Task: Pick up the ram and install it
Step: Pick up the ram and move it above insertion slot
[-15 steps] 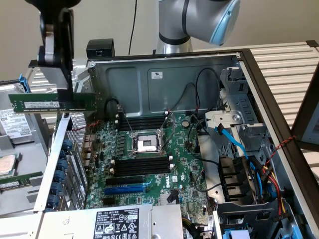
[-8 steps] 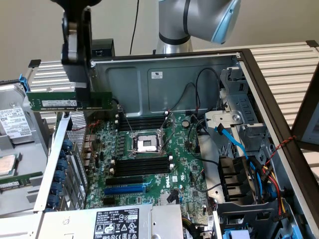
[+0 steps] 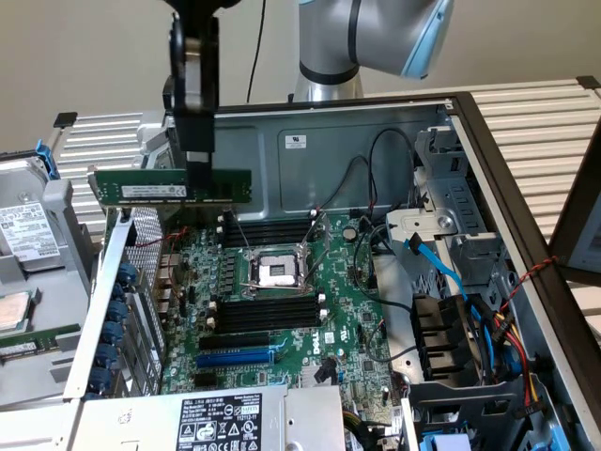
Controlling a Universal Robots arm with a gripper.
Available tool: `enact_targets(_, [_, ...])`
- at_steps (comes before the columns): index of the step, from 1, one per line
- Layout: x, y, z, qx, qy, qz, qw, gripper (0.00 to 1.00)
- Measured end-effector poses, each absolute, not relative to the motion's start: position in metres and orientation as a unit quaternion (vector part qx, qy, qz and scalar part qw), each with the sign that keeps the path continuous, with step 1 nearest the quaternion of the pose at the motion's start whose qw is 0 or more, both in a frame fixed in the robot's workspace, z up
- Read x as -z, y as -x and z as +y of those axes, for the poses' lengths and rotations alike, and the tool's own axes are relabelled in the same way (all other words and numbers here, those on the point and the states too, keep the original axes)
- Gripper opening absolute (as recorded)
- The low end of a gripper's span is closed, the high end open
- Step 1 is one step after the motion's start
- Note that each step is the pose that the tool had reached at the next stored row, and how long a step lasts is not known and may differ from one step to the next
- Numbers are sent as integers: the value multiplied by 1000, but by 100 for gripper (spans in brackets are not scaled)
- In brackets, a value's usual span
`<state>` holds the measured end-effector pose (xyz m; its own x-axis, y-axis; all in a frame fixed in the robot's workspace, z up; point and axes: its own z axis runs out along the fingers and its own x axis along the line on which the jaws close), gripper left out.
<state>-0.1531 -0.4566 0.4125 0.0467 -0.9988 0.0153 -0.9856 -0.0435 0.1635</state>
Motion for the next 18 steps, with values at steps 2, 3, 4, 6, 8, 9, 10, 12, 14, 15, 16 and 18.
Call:
enact_targets(2, [-412,144,-456,51,-720,-689,65,12])
enact_targets(3, [-412,139,-456,51,-721,-689,65,12])
enact_targets(4, [-412,135,-456,51,-721,-689,65,12])
enact_targets(6, [-412,126,-454,51,-720,-689,65,12])
enact_targets(8, [-411,117,-452,51,-721,-689,65,12])
enact_targets(9, [-410,113,-450,51,-720,-689,65,12])
enact_targets(10, [-409,109,-448,51,-720,-689,65,12])
enact_targets(12, [-408,107,-440,51,-720,-689,65,12])
enact_targets(14, [-405,105,-432,51,-720,-689,65,12])
enact_targets(15, [-404,105,-427,51,-720,-689,65,12])
enact_targets(16, [-402,104,-423,51,-720,-689,65,12])
enact_targets(18, [-399,101,-415,51,-720,-689,65,12])
